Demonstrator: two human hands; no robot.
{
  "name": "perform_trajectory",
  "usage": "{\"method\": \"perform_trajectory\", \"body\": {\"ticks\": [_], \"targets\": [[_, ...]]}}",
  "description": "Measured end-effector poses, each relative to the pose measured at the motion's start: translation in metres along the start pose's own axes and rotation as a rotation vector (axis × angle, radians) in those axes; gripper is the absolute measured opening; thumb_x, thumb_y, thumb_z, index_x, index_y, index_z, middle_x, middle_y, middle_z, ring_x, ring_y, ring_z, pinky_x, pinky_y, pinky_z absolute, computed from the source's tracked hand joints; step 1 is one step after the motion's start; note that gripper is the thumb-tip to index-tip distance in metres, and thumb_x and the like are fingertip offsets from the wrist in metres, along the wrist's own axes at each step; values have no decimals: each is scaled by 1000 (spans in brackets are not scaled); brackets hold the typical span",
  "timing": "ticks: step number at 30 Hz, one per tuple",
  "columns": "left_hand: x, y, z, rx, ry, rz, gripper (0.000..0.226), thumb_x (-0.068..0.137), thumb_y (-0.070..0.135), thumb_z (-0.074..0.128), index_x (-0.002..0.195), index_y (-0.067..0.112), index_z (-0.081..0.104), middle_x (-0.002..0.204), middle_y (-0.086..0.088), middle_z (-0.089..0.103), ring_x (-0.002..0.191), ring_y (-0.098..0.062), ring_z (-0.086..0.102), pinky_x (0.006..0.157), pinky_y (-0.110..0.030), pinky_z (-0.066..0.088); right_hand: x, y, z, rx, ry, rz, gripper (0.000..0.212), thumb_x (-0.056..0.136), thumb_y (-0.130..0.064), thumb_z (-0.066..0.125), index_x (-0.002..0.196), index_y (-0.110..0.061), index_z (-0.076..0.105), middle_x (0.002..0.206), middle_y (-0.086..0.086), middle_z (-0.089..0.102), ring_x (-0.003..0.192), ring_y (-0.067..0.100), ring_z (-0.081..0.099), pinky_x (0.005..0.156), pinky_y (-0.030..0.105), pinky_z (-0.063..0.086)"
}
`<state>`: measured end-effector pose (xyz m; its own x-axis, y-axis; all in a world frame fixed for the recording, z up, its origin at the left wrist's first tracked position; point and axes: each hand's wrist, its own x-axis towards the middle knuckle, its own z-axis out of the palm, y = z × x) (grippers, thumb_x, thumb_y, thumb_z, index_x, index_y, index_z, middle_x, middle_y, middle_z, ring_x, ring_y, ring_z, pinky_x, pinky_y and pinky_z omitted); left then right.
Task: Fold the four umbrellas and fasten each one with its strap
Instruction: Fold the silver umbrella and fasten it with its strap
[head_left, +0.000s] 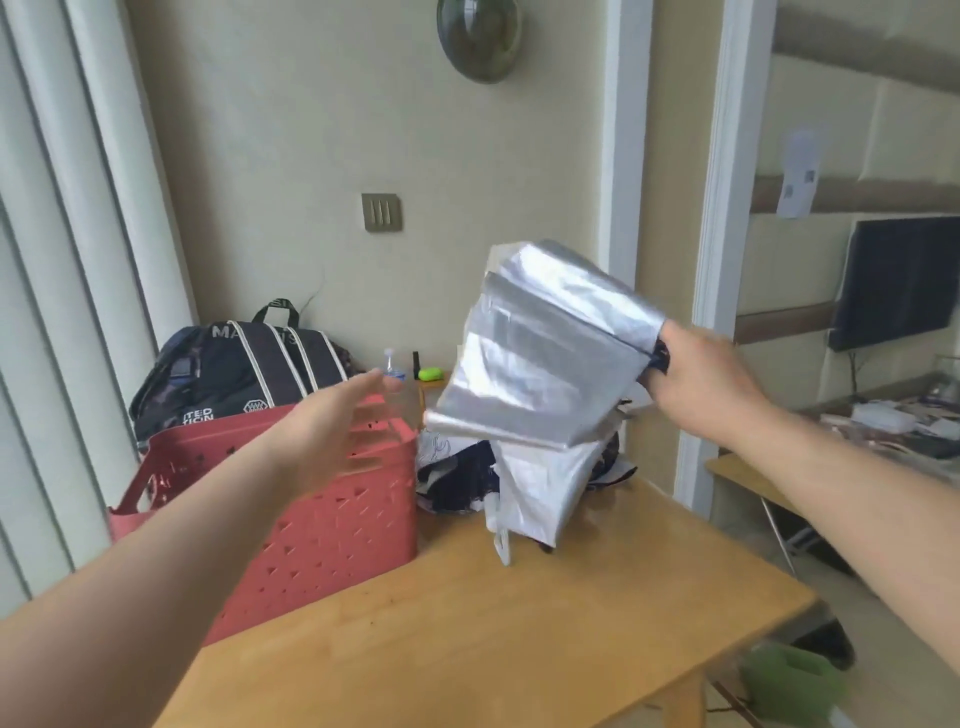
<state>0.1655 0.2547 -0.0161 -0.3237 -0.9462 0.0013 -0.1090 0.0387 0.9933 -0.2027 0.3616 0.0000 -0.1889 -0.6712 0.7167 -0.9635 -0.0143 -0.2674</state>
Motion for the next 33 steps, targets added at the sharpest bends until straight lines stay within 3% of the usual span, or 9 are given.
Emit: {"method": "perform_trajectory", "body": {"ticks": [5,8,11,18,20,23,27,30,33], "targets": [[-6,8,14,-117,-169,-33,61,97,78,36,142,43,56,133,-6,69,122,-36,66,110,-63,44,-22,26,35,-262,162,-530,50,68,10,76,105,-16,55,95,1,54,74,36,60,44,39,49],[-8,5,26,-97,-200,-90,67,90,86,35,144,48,51,134,-6,64,121,-38,65,108,-67,44,-30,26,39,-355,218,-685,22,81,7,60,90,-13,63,96,7,63,76,34,58,43,37,49],[-10,-9,40,-96,-295,-233,68,85,89,37,125,43,68,129,-9,71,117,-39,69,95,-60,55,-48,6,41,-403,270,-891,27,87,6,47,73,-13,59,88,8,64,69,29,54,48,26,37],[-9,-82,66,-199,-204,-369,40,97,11,70,133,-3,62,119,-21,75,104,-34,75,81,-46,64,-94,1,64,-329,107,-1024,31,89,9,45,85,-19,56,87,5,61,71,24,50,49,28,40],[-6,-99,62,-237,-197,-353,38,96,2,69,133,-1,63,123,-20,73,114,-36,72,92,-49,61,-101,0,66,-292,-58,-971,30,83,7,48,94,-21,51,95,3,58,75,23,50,47,32,45],[-4,-113,59,-274,-188,-272,43,90,-7,71,131,4,65,125,-22,72,117,-39,70,100,-54,57,-111,2,72,-85,-447,-428,33,82,-12,56,104,-34,45,113,-12,50,88,20,55,63,40,54],[-9,-114,64,-188,-126,-147,26,89,-13,70,107,6,69,94,-14,75,78,-23,75,66,-32,61,-118,-1,72,492,-776,222,50,81,-13,78,118,-36,54,108,-11,73,100,14,70,87,42,60],[-18,-102,65,-144,-118,-83,29,92,-4,72,120,1,68,98,-14,78,80,-26,76,62,-32,60,-115,-10,60,588,-827,240,51,84,-2,76,125,-28,59,93,-23,75,79,-3,69,68,27,57],[-21,-85,59,-145,-88,-71,33,93,17,74,117,-5,68,88,-13,77,68,-23,74,55,-29,57,-106,-22,44,443,-596,110,61,79,-30,87,127,-42,52,96,-14,74,85,1,69,78,26,58]]}}
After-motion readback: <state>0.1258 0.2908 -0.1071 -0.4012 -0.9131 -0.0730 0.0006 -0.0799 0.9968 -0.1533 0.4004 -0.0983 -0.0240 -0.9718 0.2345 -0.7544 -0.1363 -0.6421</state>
